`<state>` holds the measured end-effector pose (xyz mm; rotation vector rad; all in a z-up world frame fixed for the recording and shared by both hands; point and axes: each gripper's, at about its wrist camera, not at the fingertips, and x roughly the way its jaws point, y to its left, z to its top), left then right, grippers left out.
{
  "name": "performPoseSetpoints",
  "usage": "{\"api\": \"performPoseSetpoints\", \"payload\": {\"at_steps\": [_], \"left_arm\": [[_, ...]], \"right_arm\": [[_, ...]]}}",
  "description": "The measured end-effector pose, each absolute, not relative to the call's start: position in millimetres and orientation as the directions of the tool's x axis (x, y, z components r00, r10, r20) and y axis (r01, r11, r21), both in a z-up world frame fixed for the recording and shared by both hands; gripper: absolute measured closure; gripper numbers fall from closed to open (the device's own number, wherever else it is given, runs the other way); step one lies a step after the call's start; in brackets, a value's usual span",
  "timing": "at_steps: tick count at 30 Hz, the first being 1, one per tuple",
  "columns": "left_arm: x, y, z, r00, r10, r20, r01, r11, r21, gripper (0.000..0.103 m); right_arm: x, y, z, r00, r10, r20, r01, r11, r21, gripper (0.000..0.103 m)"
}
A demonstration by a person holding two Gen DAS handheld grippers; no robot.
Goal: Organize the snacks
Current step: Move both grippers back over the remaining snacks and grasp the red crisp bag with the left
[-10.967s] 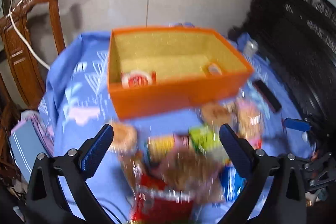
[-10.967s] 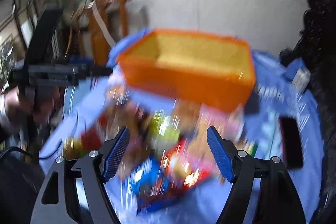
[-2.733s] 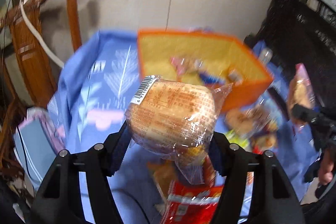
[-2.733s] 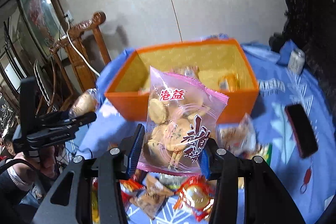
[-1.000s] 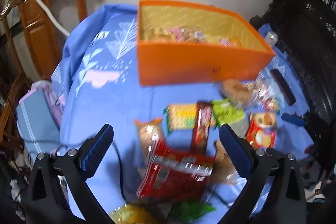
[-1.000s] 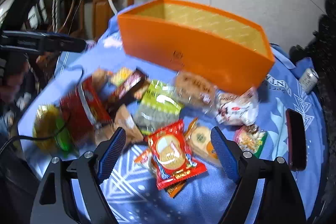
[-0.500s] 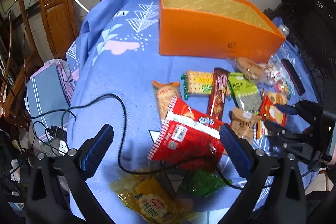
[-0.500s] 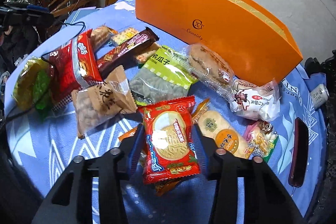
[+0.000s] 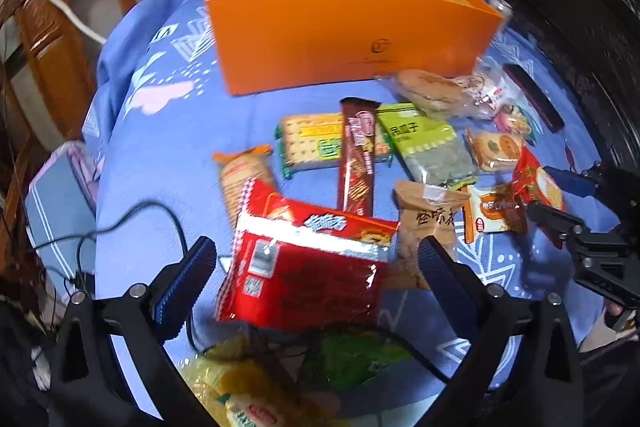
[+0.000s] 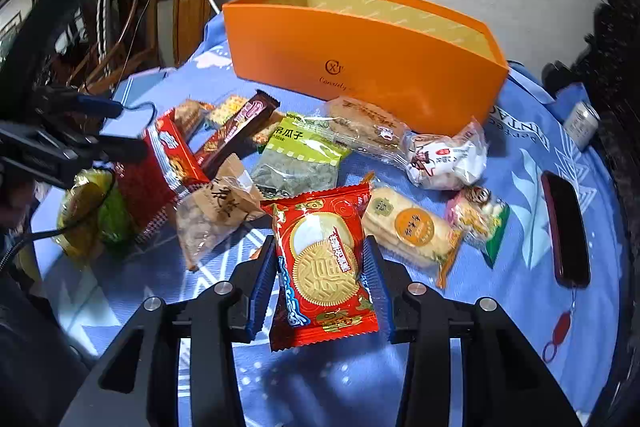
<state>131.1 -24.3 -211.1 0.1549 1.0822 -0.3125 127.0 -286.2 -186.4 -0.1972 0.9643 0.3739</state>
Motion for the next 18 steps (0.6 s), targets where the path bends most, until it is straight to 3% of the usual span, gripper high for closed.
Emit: {"api": "performPoseSetpoints", "payload": {"at_steps": [18], "left_arm": [[146,-44,-269,0.370,-0.066,-0.927,0.342,0.937,0.070,0.006]], "right_arm": [[120,-288,-185,0.513,0.259,-0.819,-0.352,0.933,0.074,0.060]]}}
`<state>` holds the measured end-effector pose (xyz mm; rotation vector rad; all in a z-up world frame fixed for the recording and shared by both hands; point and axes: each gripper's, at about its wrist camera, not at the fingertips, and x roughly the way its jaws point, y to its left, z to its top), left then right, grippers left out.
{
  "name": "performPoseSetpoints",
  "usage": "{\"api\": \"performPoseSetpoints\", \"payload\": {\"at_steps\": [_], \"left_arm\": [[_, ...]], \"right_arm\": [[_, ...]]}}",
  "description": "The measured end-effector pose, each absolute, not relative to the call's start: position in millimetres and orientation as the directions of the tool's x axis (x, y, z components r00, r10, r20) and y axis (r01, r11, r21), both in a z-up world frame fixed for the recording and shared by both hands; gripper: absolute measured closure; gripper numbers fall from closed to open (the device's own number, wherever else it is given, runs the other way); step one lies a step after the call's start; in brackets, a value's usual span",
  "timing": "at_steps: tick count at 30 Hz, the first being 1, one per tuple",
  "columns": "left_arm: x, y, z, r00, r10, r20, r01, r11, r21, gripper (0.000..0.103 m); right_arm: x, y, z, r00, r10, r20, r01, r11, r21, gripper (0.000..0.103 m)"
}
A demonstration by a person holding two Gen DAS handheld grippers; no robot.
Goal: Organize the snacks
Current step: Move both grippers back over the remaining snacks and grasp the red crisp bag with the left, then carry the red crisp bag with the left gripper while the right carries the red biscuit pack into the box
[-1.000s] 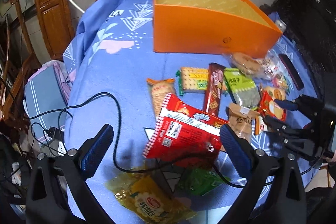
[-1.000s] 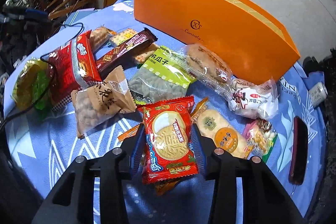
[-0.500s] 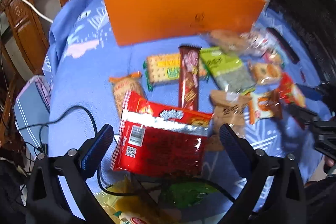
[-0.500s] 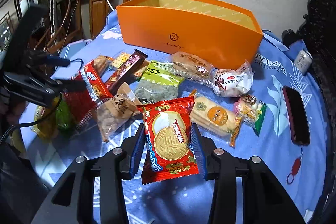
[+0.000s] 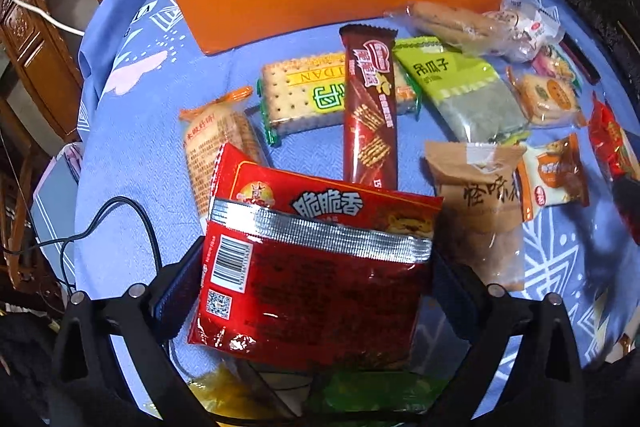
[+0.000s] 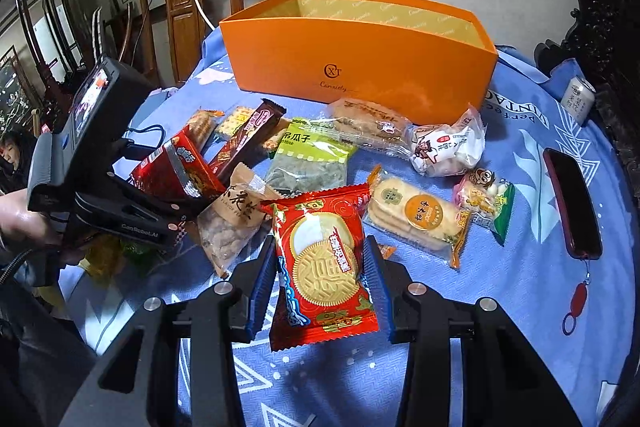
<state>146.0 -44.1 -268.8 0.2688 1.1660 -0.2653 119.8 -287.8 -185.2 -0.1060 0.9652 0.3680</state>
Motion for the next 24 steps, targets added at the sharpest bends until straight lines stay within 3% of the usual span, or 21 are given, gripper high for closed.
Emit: {"api": "performPoseSetpoints", "payload": {"at_steps": [5,7,12,24], "left_arm": [[143,-36,-262,0.383,-0.103,-0.918,0.340,0.940,0.036,0.024],[139,-33,-259,0.388,-0.121,-0.914,0.332,0.943,0.016,0.027],[138,-22,-255,0.394,-0.190,-0.899,0.317,0.946,-0.061,0.028],[146,-3,-206,0.495,-0.226,-0.839,0.276,0.957,-0.095,0.028]], "right_arm": [[121,-290,-185,0.518,0.257,-0.816,-0.337,0.938,0.082,0.060],[122,-290,-185,0.520,0.255,-0.815,-0.332,0.940,0.082,0.060],[124,-291,-185,0.520,0.256,-0.814,-0.319,0.943,0.093,0.060],[126,-294,-179,0.540,0.234,-0.808,-0.318,0.946,0.061,0.060]]}}
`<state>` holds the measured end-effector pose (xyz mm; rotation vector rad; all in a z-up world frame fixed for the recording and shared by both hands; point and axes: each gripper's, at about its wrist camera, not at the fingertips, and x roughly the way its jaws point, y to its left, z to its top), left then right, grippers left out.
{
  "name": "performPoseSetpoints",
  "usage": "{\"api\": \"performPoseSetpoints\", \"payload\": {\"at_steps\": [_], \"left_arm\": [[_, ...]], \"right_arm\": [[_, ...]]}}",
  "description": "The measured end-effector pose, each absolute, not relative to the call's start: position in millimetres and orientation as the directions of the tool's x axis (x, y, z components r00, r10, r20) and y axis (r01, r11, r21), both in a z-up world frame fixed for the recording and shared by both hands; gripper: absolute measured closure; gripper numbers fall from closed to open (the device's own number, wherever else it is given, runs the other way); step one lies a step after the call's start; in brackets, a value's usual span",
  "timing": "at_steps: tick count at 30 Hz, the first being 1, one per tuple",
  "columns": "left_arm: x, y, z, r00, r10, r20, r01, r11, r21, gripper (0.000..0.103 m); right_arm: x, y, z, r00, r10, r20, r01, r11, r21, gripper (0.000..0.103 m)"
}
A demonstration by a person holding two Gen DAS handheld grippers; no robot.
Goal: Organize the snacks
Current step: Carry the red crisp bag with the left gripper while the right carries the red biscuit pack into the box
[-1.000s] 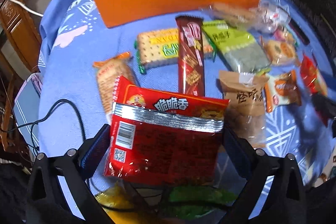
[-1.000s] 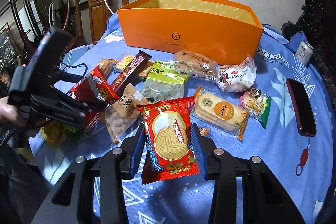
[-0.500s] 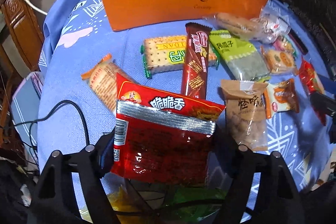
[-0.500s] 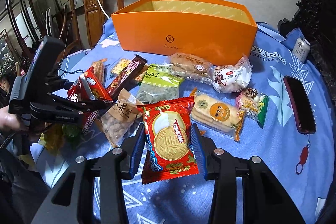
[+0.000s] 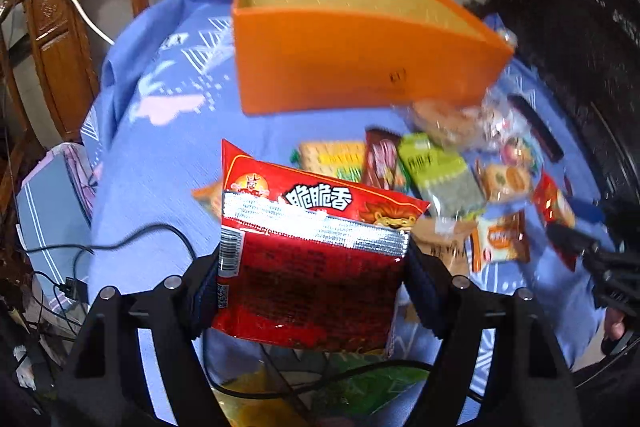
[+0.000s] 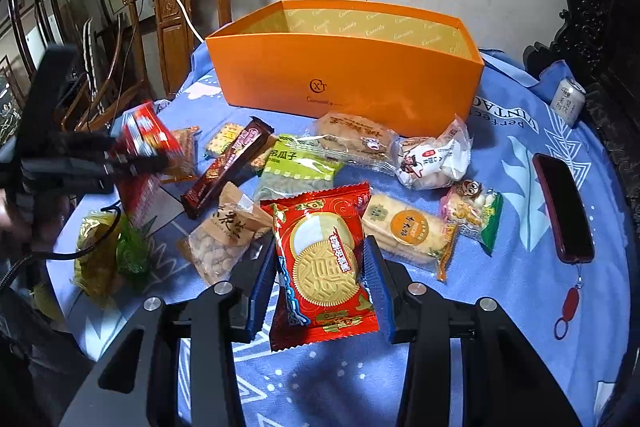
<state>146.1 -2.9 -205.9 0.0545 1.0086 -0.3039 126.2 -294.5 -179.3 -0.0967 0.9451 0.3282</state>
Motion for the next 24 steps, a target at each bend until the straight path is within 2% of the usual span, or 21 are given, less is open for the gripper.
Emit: {"api": "performPoseSetpoints", "payload": {"at_steps": [5,11,24], "left_arm": [[157,2,-181,0.531,-0.233,-0.815,0.274,0.957,-0.095,0.028],[175,1,-138,0.569,-0.293,-0.768,0.278,0.948,-0.155,0.028],[244,-58,-79,0.605,-0.303,-0.736,0.355,0.930,-0.090,0.028]], "right_arm": [[123,-303,-178,0.540,0.214,-0.814,-0.299,0.953,0.053,0.060],[126,-302,-172,0.546,0.207,-0.812,-0.302,0.953,0.040,0.060],[207,-301,-84,0.709,0.216,-0.672,-0.241,0.969,0.057,0.060]]}}
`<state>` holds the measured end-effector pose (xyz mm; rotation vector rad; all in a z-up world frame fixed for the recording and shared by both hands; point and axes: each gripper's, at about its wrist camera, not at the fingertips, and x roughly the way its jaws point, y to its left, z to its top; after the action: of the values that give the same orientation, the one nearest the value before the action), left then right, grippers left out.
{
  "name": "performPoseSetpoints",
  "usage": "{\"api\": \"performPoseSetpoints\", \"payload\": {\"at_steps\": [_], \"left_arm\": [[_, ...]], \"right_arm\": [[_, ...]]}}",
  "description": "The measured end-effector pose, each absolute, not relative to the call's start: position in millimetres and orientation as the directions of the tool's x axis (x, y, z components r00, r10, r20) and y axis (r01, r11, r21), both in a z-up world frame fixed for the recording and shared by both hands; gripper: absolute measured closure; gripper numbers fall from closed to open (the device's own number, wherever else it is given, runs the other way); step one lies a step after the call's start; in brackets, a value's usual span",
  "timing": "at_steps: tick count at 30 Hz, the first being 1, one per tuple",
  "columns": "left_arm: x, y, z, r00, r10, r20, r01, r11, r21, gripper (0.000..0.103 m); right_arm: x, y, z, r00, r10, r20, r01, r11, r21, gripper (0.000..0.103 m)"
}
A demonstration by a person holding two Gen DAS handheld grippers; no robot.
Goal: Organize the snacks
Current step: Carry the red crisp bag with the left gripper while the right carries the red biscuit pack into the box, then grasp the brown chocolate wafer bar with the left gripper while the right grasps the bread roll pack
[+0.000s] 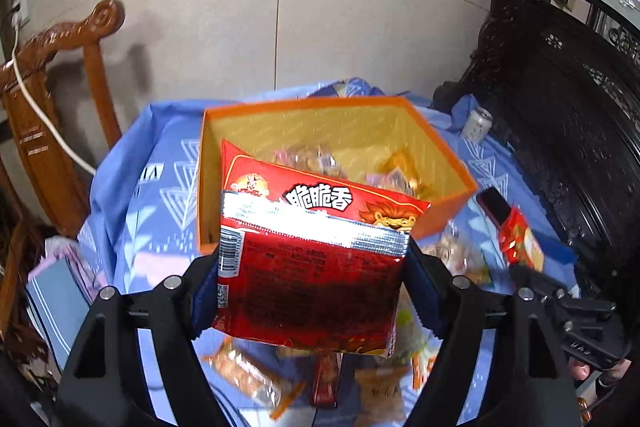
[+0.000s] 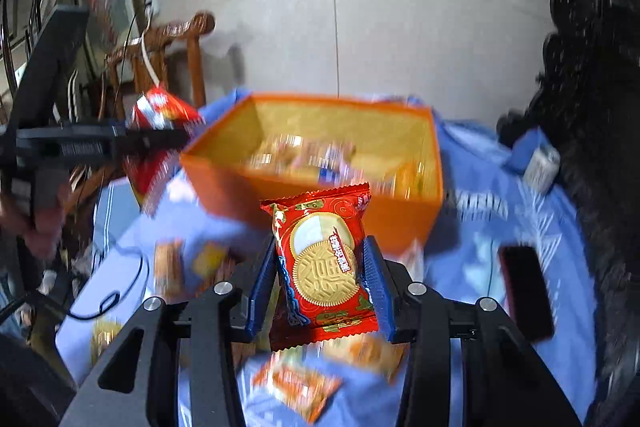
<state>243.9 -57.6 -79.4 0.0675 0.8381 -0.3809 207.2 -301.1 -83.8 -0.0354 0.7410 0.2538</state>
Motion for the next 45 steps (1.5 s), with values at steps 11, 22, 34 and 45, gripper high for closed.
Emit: {"api": "performPoseSetpoints", "payload": {"at_steps": [11,22,34,45], "left_arm": [[311,-73,-64,0.626,-0.238,-0.743,0.309,0.950,-0.044,0.028],[358,-78,-69,0.640,-0.160,-0.752,0.253,0.967,0.009,0.004],[328,-60,-78,0.602,-0.207,-0.771,0.249,0.966,-0.065,0.004],[254,-40,-120,0.556,-0.216,-0.803,0.277,0.959,-0.066,0.004]], "right_arm": [[294,-296,-48,0.753,0.221,-0.619,-0.229,0.971,0.068,0.060],[345,-288,-58,0.751,0.192,-0.632,-0.182,0.980,0.082,0.022],[302,-294,-64,0.728,0.184,-0.660,-0.180,0.981,0.074,0.019],[221,-314,-131,0.627,0.161,-0.762,-0.159,0.984,0.076,0.019]]}}
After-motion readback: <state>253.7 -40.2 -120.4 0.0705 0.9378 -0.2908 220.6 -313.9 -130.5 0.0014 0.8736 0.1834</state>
